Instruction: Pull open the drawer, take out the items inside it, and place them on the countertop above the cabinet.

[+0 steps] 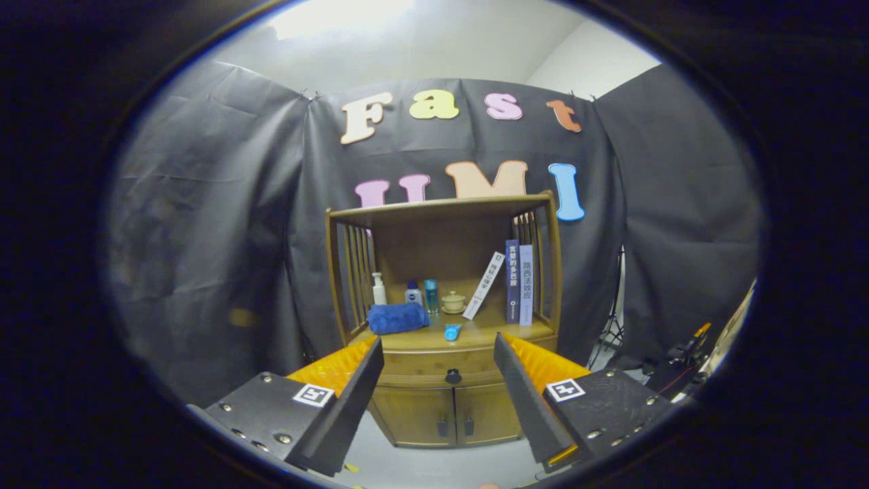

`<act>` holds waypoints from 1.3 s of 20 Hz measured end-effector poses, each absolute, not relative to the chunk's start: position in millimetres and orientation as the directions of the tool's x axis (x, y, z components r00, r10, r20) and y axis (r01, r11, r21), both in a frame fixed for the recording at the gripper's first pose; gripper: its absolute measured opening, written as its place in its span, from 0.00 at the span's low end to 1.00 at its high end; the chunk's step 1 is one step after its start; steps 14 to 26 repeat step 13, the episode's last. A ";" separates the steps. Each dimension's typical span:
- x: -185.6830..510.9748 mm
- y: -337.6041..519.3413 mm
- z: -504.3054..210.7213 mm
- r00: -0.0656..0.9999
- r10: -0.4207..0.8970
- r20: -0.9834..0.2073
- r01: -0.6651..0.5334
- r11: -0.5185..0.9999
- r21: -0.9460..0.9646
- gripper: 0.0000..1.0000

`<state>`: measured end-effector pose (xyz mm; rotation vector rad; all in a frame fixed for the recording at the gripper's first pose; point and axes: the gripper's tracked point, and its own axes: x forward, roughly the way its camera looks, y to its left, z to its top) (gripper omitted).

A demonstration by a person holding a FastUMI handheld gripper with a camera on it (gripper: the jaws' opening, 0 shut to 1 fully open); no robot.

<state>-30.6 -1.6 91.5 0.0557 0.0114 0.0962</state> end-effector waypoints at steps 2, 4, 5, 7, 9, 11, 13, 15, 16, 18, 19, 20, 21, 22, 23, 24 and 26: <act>-42.0 -2.6 100.8 0.995 0.104 -0.003 -0.104 0.994 0.034 0.98; -50.4 -2.6 108.3 0.994 0.108 0.011 -0.108 0.994 0.015 0.98; -52.9 -1.7 110.8 0.994 0.109 0.019 -0.109 0.994 0.011 0.98; -54.3 2.1 109.9 0.993 0.119 0.025 -0.119 0.993 0.019 0.98; -55.0 9.7 111.7 0.990 0.139 0.033 -0.140 0.990 0.030 0.98; -55.2 10.7 111.9 0.989 0.146 0.036 -0.147 0.989 0.027 0.98; -56.5 10.2 107.0 0.989 0.146 0.026 -0.147 0.989 0.027 0.98; -56.5 10.2 107.0 0.989 0.146 0.026 -0.147 0.989 0.027 0.98; -56.5 10.2 107.0 0.989 0.146 0.026 -0.147 0.989 0.027 0.98; -56.5 10.2 107.0 0.989 0.146 0.026 -0.147 0.989 0.027 0.98; -56.5 10.2 107.0 0.989 0.146 0.026 -0.147 0.989 0.027 0.98; -56.5 10.2 107.0 0.989 0.146 0.026 -0.147 0.989 0.027 0.98; -56.5 10.2 107.0 0.989 0.146 0.026 -0.147 0.989 0.027 0.98; -56.5 10.2 107.0 0.989 0.146 0.026 -0.147 0.989 0.027 0.98; -56.5 10.2 107.0 0.989 0.146 0.026 -0.147 0.989 0.027 0.98; -56.5 10.2 107.0 0.989 0.146 0.026 -0.147 0.989 0.027 0.98; -56.5 10.2 107.0 0.989 0.146 0.026 -0.147 0.989 0.027 0.98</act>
